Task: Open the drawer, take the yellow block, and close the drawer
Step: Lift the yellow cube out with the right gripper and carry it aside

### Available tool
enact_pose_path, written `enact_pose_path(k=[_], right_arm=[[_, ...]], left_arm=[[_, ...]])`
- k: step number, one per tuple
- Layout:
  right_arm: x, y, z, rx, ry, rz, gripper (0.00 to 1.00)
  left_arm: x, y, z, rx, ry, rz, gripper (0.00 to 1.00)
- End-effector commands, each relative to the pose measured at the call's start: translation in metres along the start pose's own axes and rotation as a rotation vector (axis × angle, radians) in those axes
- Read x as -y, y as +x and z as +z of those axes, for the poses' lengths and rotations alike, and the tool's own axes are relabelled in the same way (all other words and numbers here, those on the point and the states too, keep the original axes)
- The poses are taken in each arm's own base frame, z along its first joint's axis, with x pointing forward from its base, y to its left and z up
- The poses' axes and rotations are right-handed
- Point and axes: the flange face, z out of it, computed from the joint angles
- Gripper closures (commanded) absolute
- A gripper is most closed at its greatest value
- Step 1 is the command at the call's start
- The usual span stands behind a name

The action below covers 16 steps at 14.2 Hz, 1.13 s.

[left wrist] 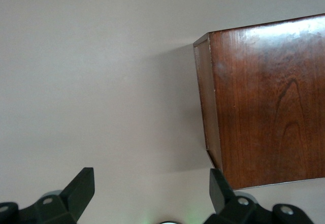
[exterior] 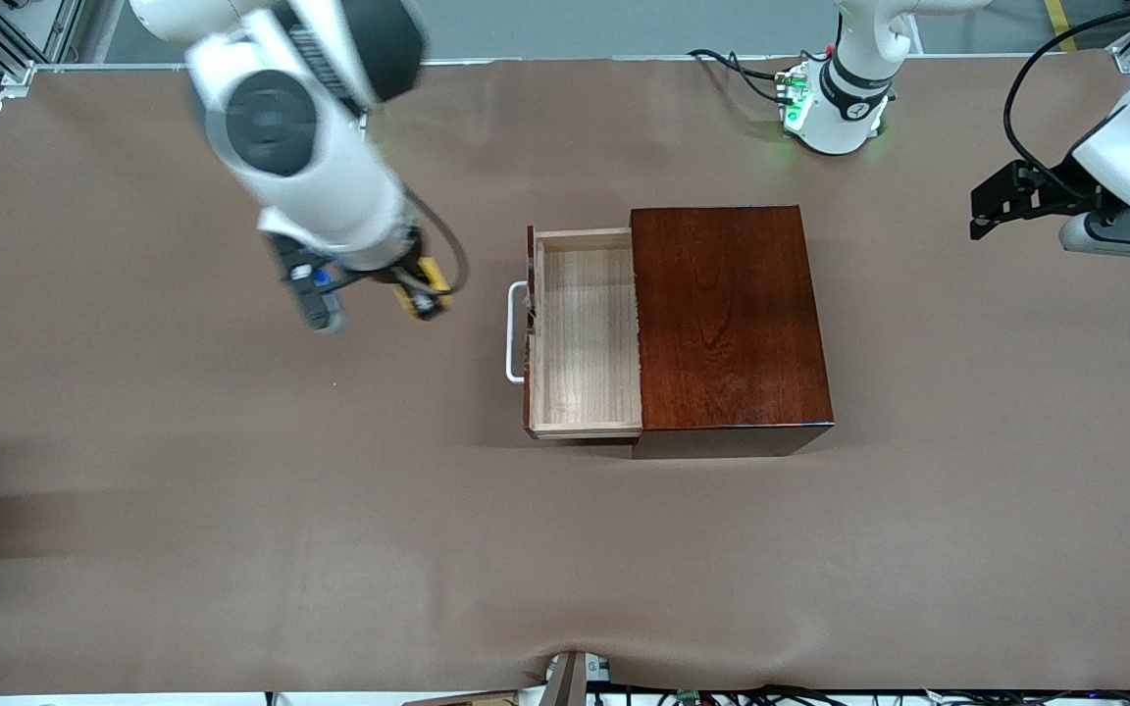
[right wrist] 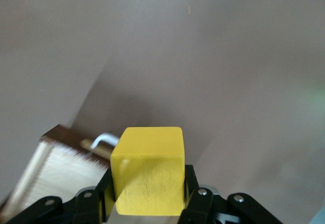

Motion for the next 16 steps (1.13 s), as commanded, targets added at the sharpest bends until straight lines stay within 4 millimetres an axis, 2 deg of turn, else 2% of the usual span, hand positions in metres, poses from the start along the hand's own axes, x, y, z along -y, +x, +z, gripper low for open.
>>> enact_pose_path(k=[1, 3, 5, 7, 9, 11, 14, 16], right_arm=[[-0.078, 0.050, 0.001, -0.044, -0.030, -0.242, 0.72], [-0.126, 0.096, 0.011, -0.053, -0.003, -0.368, 0.73], [-0.174, 0.137, 0.036, -0.080, 0.038, -0.495, 0.73], [-0.209, 0.175, 0.070, -0.104, 0.059, -0.600, 0.73], [-0.221, 0.201, 0.088, -0.111, 0.062, -0.659, 0.73], [-0.226, 0.234, 0.118, -0.106, 0.058, -0.697, 0.73], [-0.226, 0.275, 0.169, -0.085, 0.047, -0.736, 0.73], [-0.232, 0.306, 0.212, -0.067, 0.041, -0.765, 0.74]], left_arm=[[0.002, -0.003, -0.011, -0.015, -0.005, 0.018, 0.00], [0.002, -0.003, -0.013, -0.020, -0.008, 0.020, 0.00], [0.003, -0.003, -0.012, -0.018, -0.005, 0.018, 0.00], [0.003, -0.003, -0.012, -0.018, -0.004, 0.018, 0.00], [0.004, -0.003, -0.013, -0.020, -0.004, 0.016, 0.00], [0.004, -0.003, -0.013, -0.020, -0.004, 0.021, 0.00], [0.016, -0.004, -0.012, -0.015, -0.002, 0.056, 0.00], [0.017, -0.004, -0.012, -0.014, -0.002, 0.056, 0.00]])
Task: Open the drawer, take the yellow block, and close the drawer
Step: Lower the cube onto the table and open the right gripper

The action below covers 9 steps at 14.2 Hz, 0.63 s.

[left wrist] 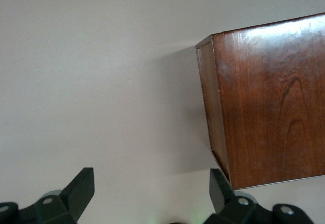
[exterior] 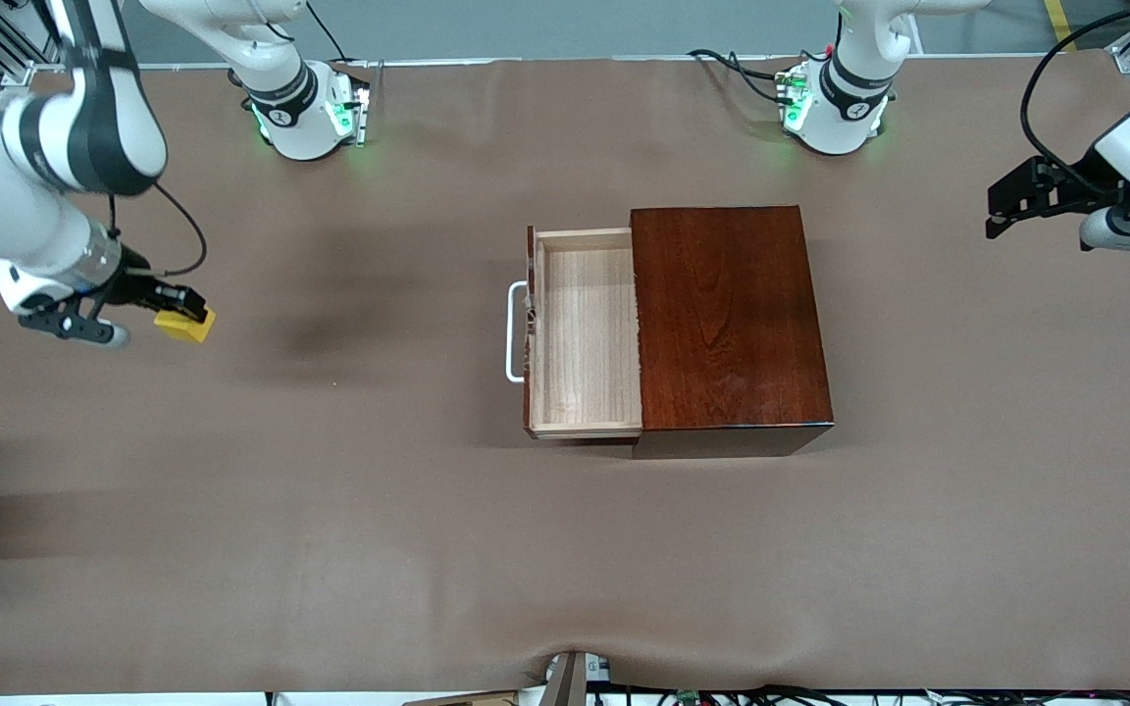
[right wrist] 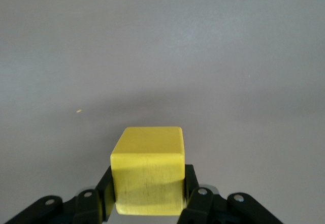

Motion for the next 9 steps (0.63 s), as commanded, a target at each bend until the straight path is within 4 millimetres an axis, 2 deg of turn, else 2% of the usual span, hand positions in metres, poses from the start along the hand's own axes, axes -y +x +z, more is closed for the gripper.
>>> enact_pose_path(k=[1, 2, 4, 9], right_arm=[[-0.034, 0.020, 0.056, 0.026, -0.003, -0.050, 0.74], [-0.038, 0.021, 0.072, 0.030, -0.003, -0.057, 0.74], [-0.039, 0.008, 0.096, 0.029, -0.004, -0.058, 0.74], [-0.041, -0.021, 0.138, 0.088, -0.004, -0.078, 0.73]], left_arm=[[0.002, -0.004, -0.005, 0.000, -0.003, 0.022, 0.00], [0.003, -0.004, -0.005, 0.000, -0.003, 0.020, 0.00], [0.002, -0.004, -0.005, 0.000, -0.003, 0.022, 0.00], [0.002, -0.004, -0.005, 0.000, -0.003, 0.022, 0.00]])
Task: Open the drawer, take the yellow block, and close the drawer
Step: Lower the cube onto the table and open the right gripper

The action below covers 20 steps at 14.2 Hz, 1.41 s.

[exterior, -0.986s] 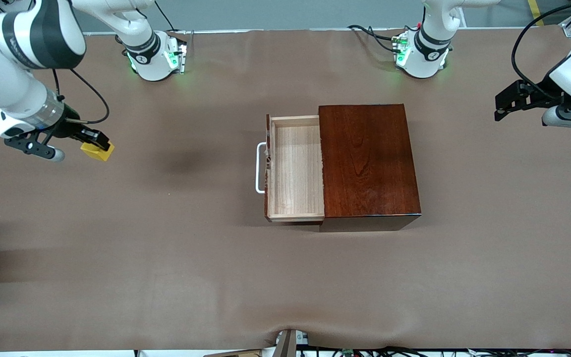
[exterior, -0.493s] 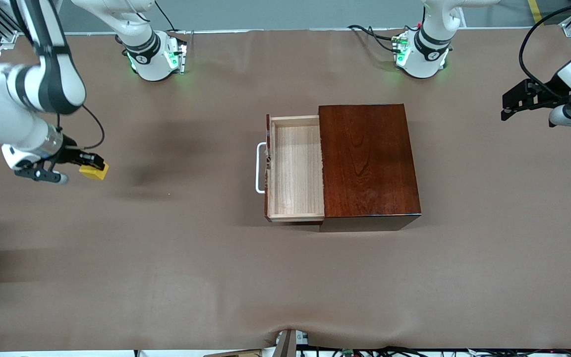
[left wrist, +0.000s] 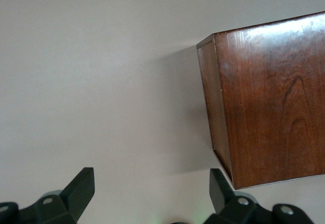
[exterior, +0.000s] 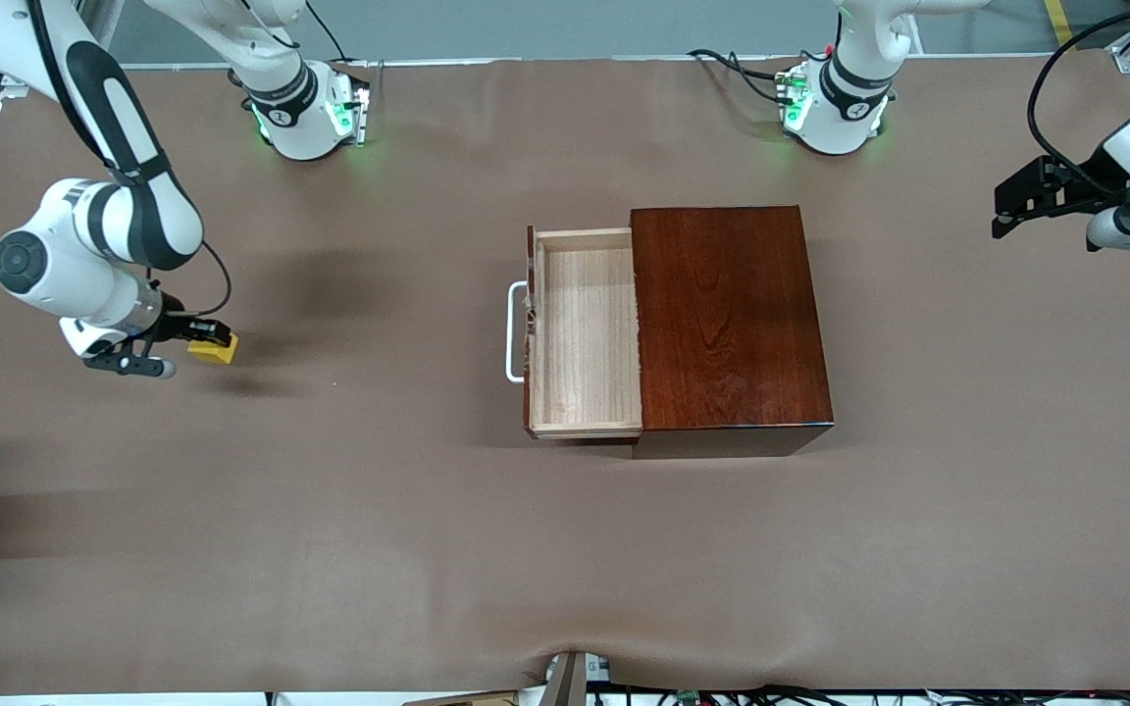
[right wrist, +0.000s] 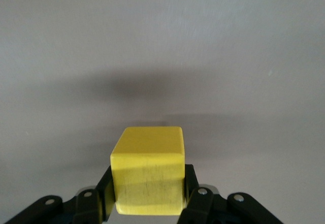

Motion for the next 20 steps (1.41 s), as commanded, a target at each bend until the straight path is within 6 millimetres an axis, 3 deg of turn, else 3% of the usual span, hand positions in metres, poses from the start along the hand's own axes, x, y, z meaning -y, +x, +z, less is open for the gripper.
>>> enact_pose_path(k=[1, 5, 7, 8, 9, 10, 12, 15, 18, 20], right_arm=[[-0.001, -0.020, 0.015, 0.030, -0.001, -0.036, 0.73], [0.003, -0.023, 0.027, 0.052, -0.001, -0.051, 0.71], [0.009, -0.022, 0.036, 0.053, -0.003, -0.067, 0.62], [0.012, -0.021, 0.038, 0.054, -0.003, -0.094, 0.55], [0.013, -0.019, 0.037, 0.051, -0.002, -0.104, 0.37], [0.015, -0.018, 0.036, 0.048, -0.002, -0.108, 0.01], [0.020, -0.010, 0.022, 0.039, -0.003, -0.111, 0.00], [0.023, 0.008, -0.029, 0.062, 0.001, -0.111, 0.00], [0.032, 0.027, -0.121, 0.070, 0.004, -0.124, 0.00], [0.043, 0.026, -0.189, 0.022, 0.000, -0.126, 0.00]], left_arm=[[0.000, -0.003, -0.005, -0.001, -0.002, 0.020, 0.00], [0.002, -0.004, -0.005, -0.001, -0.002, 0.017, 0.00], [0.000, -0.003, -0.005, -0.001, -0.002, 0.020, 0.00], [0.001, -0.003, -0.005, 0.001, -0.003, 0.018, 0.00], [0.000, -0.003, -0.005, 0.001, -0.003, 0.020, 0.00], [0.000, -0.003, -0.005, 0.001, -0.003, 0.020, 0.00], [-0.003, -0.003, -0.005, 0.001, -0.002, 0.023, 0.00], [-0.005, -0.003, -0.011, -0.015, -0.010, 0.018, 0.00], [0.003, -0.002, -0.008, -0.011, -0.006, 0.013, 0.00], [0.004, 0.001, -0.005, -0.008, 0.001, 0.012, 0.00]])
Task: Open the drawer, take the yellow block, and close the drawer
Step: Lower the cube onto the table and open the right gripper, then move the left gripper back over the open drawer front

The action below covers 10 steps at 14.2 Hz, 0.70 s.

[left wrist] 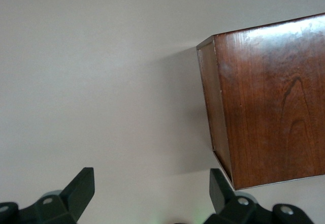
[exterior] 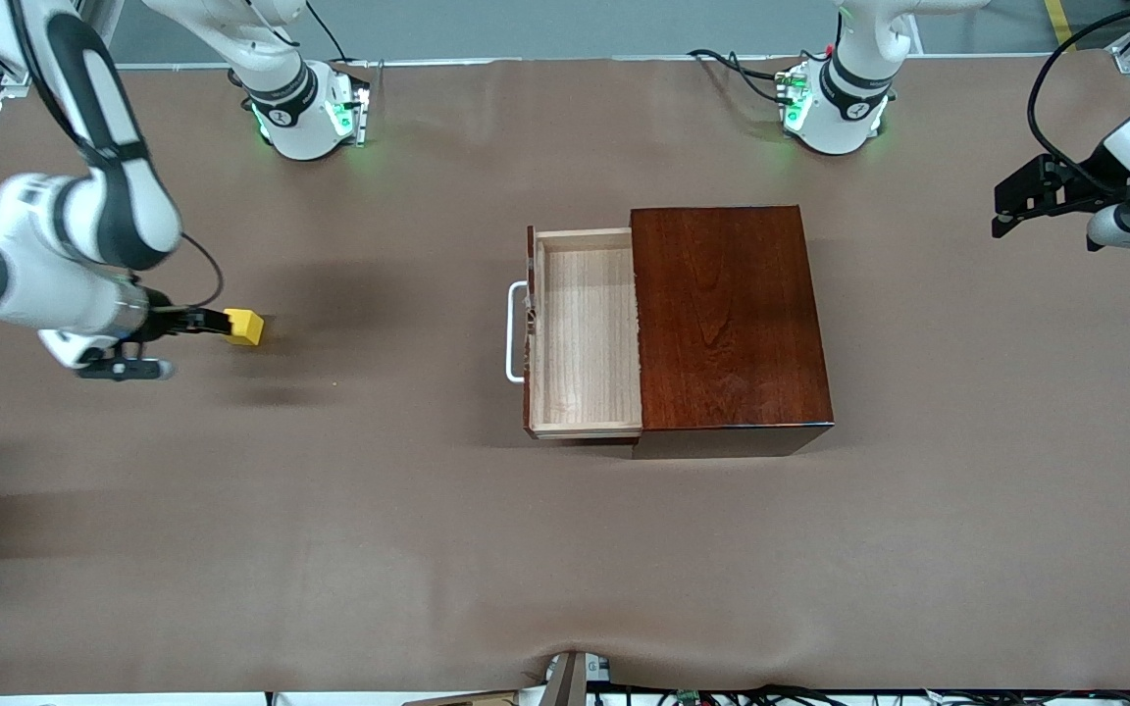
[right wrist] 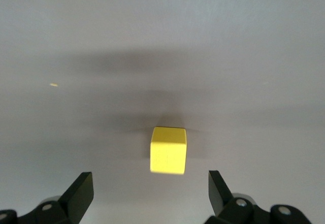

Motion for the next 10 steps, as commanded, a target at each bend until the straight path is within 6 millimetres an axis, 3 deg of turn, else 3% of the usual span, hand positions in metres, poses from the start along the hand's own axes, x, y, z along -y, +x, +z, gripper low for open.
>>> enact_pose_path(k=[1, 2, 3, 6, 8, 10], right_arm=[[0.019, -0.014, -0.095, -0.075, -0.017, -0.003, 0.00], [0.025, -0.022, -0.126, -0.109, -0.020, 0.003, 0.00], [0.029, -0.028, -0.150, -0.133, -0.023, 0.015, 0.00], [0.036, -0.038, -0.211, -0.151, -0.033, 0.014, 0.00], [0.047, -0.044, -0.237, -0.162, -0.052, -0.007, 0.00], [0.049, -0.051, -0.248, -0.156, -0.061, -0.011, 0.00]], left_arm=[[0.001, 0.003, -0.003, -0.009, 0.001, 0.011, 0.00], [-0.010, 0.005, -0.001, -0.009, 0.001, 0.017, 0.00], [-0.023, 0.018, 0.014, 0.013, -0.008, 0.014, 0.00], [-0.098, 0.055, 0.032, 0.019, -0.015, -0.066, 0.00], [-0.158, 0.067, 0.053, 0.041, -0.014, -0.116, 0.00], [-0.221, 0.067, 0.074, 0.047, -0.010, -0.174, 0.00]])
